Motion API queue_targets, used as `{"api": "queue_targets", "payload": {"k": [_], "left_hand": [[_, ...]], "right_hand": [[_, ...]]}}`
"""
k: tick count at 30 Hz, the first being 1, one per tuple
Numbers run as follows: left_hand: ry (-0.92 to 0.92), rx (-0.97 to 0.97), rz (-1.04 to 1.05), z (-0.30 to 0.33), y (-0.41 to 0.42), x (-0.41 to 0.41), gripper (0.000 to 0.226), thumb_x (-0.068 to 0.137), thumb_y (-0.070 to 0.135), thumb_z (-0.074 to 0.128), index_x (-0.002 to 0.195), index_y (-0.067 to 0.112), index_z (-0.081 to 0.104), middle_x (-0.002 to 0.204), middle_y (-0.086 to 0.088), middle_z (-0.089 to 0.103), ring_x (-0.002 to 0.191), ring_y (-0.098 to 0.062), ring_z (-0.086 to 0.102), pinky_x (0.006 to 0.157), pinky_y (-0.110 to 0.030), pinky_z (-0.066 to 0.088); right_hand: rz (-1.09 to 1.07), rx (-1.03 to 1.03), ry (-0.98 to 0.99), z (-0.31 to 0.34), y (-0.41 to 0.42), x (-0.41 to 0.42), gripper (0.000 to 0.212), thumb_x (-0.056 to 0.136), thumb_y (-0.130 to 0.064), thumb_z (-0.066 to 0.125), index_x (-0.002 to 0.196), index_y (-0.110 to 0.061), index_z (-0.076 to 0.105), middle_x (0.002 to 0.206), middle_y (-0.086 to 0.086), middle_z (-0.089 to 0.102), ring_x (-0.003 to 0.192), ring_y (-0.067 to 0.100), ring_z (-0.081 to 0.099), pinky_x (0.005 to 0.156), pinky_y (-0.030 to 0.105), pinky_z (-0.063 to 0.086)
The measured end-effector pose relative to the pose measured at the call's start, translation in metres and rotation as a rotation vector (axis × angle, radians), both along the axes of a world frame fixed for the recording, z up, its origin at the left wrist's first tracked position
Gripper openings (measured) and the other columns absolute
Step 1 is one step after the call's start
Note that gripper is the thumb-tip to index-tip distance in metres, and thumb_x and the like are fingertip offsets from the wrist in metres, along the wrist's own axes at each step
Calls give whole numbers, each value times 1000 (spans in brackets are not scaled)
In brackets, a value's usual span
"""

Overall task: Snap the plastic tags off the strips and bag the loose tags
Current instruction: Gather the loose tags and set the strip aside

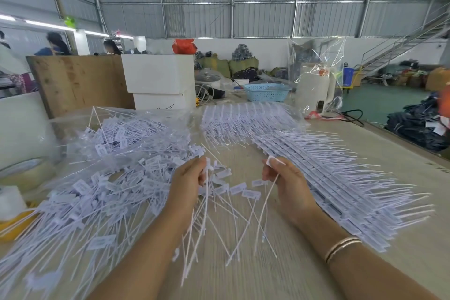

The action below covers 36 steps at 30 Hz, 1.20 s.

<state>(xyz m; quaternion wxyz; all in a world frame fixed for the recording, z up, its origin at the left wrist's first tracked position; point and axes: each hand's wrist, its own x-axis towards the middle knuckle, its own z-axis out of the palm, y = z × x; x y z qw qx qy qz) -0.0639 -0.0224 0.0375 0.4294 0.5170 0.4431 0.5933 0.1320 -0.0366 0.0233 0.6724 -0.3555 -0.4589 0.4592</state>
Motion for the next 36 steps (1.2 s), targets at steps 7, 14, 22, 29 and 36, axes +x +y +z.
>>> {"api": "queue_targets", "payload": {"k": [7, 14, 22, 29, 36], "left_hand": [[206, 219, -59, -8, -5, 8, 44, 87, 6, 47, 48, 26, 40, 50, 10, 35, 52, -10, 33, 53, -19, 28], [792, 444, 48, -13, -14, 20, 24, 83, 14, 35, 94, 32, 46, 77, 21, 51, 81, 2, 50, 85, -23, 20], [891, 573, 54, -15, -18, 25, 26, 88, 16, 38, 111, 20, 48, 93, 20, 50, 87, 14, 48, 88, -15, 16], [1053, 431, 224, -10, -15, 19, 25, 98, 33, 29, 80, 33, 45, 71, 14, 49, 74, -6, 47, 88, -26, 20], [937, 340, 161, -12, -13, 20, 36, 97, 35, 40, 62, 29, 41, 53, 9, 44, 60, 0, 46, 78, -25, 17]], "right_hand": [[6, -162, -392, -8, 1, -11, 21, 95, -8, 48, 102, -18, 64, 99, -5, 64, 87, -1, 60, 68, 9, 44], [-169, -26, -885, -10, -1, -17, 35, 98, -25, 46, 124, -47, 45, 133, -22, 39, 134, 6, 26, 115, 41, 14], [-73, 140, -774, -3, -13, -30, 11, 90, -21, 61, 81, -18, 66, 93, -9, 61, 105, 14, 52, 102, 47, 32], [21, 132, -448, 1, -13, -25, 20, 92, -3, 52, 74, -9, 58, 76, -2, 52, 74, 8, 49, 76, 21, 38], [157, 48, -574, 0, -14, -27, 17, 92, -14, 57, 76, -12, 65, 73, -7, 60, 74, 8, 54, 73, 21, 40]]}}
